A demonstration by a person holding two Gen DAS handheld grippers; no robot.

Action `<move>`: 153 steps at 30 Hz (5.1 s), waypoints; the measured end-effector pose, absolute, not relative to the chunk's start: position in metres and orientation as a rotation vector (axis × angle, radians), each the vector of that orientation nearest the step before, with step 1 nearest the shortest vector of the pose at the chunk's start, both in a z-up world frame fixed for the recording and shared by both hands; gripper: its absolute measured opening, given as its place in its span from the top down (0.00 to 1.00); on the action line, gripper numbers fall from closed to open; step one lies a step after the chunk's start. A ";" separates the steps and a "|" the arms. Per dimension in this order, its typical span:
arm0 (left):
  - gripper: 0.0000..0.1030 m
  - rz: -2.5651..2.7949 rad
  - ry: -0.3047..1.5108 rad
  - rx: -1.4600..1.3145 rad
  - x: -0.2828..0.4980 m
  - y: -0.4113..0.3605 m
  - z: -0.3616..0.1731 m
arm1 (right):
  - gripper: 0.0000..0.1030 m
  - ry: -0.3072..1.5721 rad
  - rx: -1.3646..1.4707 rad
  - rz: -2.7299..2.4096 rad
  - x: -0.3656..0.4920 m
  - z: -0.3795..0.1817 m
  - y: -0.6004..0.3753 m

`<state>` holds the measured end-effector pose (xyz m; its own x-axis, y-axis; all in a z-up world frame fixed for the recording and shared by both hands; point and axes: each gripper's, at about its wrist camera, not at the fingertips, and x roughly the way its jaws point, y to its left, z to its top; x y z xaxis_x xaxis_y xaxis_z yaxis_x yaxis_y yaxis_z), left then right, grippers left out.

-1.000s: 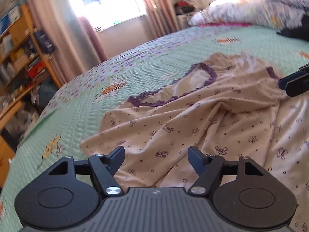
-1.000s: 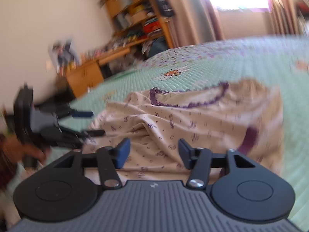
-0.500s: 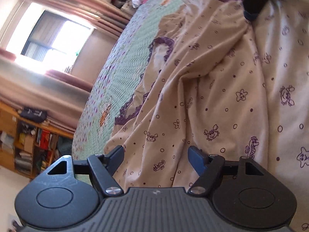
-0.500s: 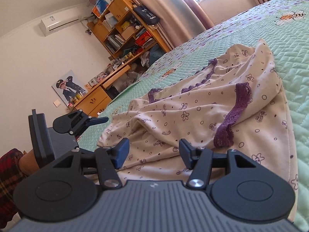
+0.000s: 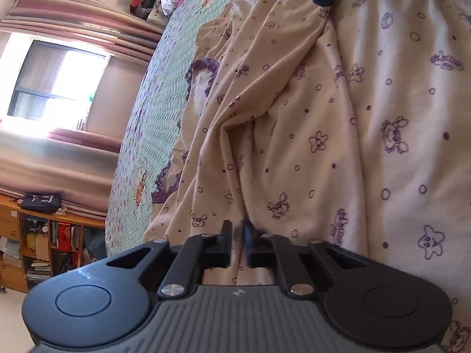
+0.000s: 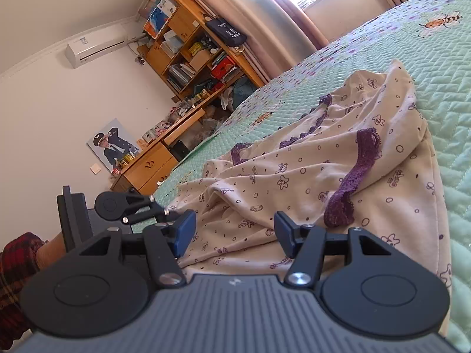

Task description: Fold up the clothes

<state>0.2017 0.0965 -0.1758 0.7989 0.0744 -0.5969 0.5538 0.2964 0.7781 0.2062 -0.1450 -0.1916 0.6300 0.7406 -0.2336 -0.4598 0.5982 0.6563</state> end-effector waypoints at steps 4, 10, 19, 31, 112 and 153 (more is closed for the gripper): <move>1.00 -0.348 0.574 1.177 0.195 0.105 -0.164 | 0.41 0.524 0.607 0.731 0.206 -0.193 -0.148; 1.00 -0.369 0.570 1.085 0.183 0.122 -0.151 | 0.41 0.534 0.644 0.723 0.209 -0.197 -0.154; 1.00 -0.383 0.559 1.026 0.169 0.139 -0.147 | 0.37 0.472 0.826 0.721 0.206 -0.182 -0.187; 0.98 -0.393 0.532 1.048 0.161 0.135 -0.168 | 0.37 0.553 -0.031 0.704 0.272 -0.107 -0.098; 0.91 -0.723 0.608 1.033 0.174 0.104 -0.136 | 0.97 0.750 0.576 0.540 0.248 -0.155 -0.212; 0.49 -0.580 0.728 0.213 0.211 0.078 -0.152 | 0.29 0.619 -0.101 0.631 0.243 -0.161 -0.107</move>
